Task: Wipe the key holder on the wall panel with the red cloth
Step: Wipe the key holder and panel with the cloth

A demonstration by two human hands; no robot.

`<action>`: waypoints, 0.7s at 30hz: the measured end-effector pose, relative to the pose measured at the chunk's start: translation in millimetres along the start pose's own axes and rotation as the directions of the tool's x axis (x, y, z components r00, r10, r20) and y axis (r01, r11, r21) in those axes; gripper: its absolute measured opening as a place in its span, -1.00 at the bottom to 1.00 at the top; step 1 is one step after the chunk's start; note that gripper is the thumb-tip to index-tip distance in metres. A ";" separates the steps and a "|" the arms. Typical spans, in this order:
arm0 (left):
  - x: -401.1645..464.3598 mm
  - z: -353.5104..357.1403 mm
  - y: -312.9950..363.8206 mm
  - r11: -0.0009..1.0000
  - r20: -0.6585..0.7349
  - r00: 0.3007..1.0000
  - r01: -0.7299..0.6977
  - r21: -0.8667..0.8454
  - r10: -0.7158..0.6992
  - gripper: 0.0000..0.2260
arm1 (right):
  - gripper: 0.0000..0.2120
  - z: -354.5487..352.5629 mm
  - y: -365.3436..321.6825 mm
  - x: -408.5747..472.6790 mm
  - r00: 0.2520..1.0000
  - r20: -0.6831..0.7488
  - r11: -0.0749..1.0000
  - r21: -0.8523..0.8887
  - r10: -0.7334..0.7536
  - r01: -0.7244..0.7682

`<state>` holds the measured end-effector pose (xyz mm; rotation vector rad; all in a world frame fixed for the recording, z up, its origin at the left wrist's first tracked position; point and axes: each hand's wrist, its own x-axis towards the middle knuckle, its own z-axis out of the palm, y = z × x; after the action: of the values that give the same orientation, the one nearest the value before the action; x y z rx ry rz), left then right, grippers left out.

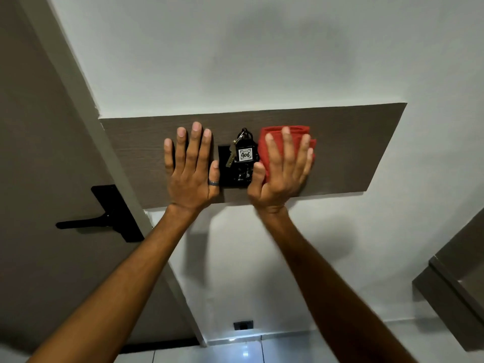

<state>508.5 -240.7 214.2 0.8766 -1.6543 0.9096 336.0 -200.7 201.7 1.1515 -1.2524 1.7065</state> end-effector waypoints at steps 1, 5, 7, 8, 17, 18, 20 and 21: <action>0.1 -0.2 0.1 1.000 -0.001 1.000 -0.001 -0.014 0.001 -0.44 | -0.56 -4.6 10.2 4.7 0.987 0.053 0.988 0.009 -0.154 0.153; 0.2 0.3 -1.8 1.000 0.011 1.000 -0.010 0.012 0.010 -0.45 | -0.62 -11.0 49.2 24.7 0.969 0.078 0.972 0.027 -0.235 0.233; 2.2 -1.6 -1.7 1.000 0.016 1.000 -0.011 0.011 0.011 -0.45 | -0.62 -15.3 43.3 2.4 0.985 0.097 0.989 0.038 -0.145 0.142; 1.7 -1.6 -1.8 1.000 0.022 1.000 -0.010 0.007 0.010 -0.45 | -0.63 -19.7 44.5 -9.8 0.973 0.127 0.981 0.051 -0.195 0.190; -1.1 -0.6 -6.3 0.999 0.007 0.999 -0.043 0.014 0.043 -0.46 | -0.62 -12.4 20.9 -9.0 0.952 0.111 0.956 -0.033 -0.286 0.291; -1.2 0.5 -6.3 0.999 -0.003 0.999 -0.046 0.021 0.046 -0.46 | -0.62 -13.0 29.8 -1.8 0.948 0.101 0.952 -0.023 -0.301 0.305; -2.1 1.8 -6.5 0.999 -0.008 0.999 -0.035 0.037 0.035 -0.46 | -0.61 -12.0 27.3 3.6 0.993 0.042 0.994 -0.020 -0.108 0.109; -2.4 1.5 -5.6 0.999 -0.010 1.000 -0.029 0.036 0.030 -0.46 | -0.59 -11.5 19.1 0.6 0.999 0.035 0.998 -0.035 -0.040 0.042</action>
<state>513.3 -244.3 212.4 0.8721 -1.6502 0.9652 315.7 -194.8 194.6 1.1819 -1.2669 1.6339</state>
